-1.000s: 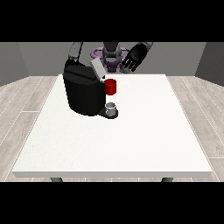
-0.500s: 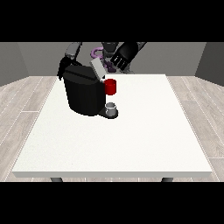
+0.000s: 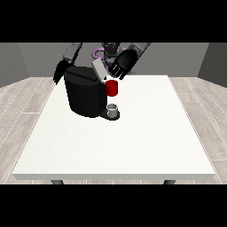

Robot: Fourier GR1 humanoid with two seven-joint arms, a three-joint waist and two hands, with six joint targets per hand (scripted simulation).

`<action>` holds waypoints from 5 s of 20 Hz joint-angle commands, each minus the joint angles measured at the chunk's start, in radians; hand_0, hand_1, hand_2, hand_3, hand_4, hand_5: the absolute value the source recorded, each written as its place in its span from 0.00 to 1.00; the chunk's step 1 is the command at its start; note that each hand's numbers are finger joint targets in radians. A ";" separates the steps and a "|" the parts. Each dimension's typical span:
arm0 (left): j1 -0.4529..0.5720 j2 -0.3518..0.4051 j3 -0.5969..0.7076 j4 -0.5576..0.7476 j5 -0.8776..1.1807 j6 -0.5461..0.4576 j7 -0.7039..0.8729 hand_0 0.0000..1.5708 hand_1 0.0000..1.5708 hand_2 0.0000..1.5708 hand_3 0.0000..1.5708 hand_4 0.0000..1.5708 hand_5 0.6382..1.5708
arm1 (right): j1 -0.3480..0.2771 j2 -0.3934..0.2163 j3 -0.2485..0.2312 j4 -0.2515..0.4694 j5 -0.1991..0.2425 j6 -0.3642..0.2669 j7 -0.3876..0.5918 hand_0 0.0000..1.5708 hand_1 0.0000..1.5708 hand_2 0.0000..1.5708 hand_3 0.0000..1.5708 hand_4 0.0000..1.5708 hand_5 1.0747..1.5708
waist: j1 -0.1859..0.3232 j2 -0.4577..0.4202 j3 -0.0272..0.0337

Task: Insert the coffee pod into the coffee machine and close the lid

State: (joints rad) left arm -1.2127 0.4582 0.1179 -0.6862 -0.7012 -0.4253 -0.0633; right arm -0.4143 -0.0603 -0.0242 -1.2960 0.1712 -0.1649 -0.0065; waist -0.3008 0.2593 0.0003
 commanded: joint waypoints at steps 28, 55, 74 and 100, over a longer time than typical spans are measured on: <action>-0.081 0.020 0.006 0.050 -0.038 0.021 -0.066 0.77 0.77 0.79 0.76 0.23 1.00 | -0.080 -0.028 -0.068 0.024 -0.030 -0.013 0.020 0.00 0.00 0.00 0.00 0.00 1.00 | 0.009 0.081 0.0002; -0.083 0.033 0.001 0.084 -0.121 0.179 -0.143 0.79 0.79 0.77 0.61 0.00 1.00 | -0.067 -0.006 -0.014 -0.035 0.012 -0.030 0.078 0.00 0.00 0.00 0.00 0.03 1.00 | -0.045 0.099 -0.0003; -0.108 0.110 -0.025 0.074 -0.202 0.223 -0.224 0.00 0.00 0.40 0.31 0.00 1.00 | -0.101 -0.029 -0.025 0.003 0.041 -0.049 0.036 0.00 0.00 0.00 0.00 0.13 1.00 | -0.027 0.160 -0.0001; 0.344 -0.345 0.209 0.024 0.191 0.178 -0.254 0.00 0.00 0.00 0.00 0.30 1.00 | 0.224 -0.019 -0.128 0.192 -0.035 -0.048 -0.038 0.00 0.00 0.00 0.00 0.00 1.00 | 0.307 -0.339 -0.0031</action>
State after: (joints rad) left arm -0.9799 0.2232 0.2251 -0.6710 -0.6489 -0.2503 -0.2961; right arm -0.2505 -0.0916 -0.1426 -1.1152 0.1417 -0.1993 -0.0394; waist -0.0609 0.0112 -0.0016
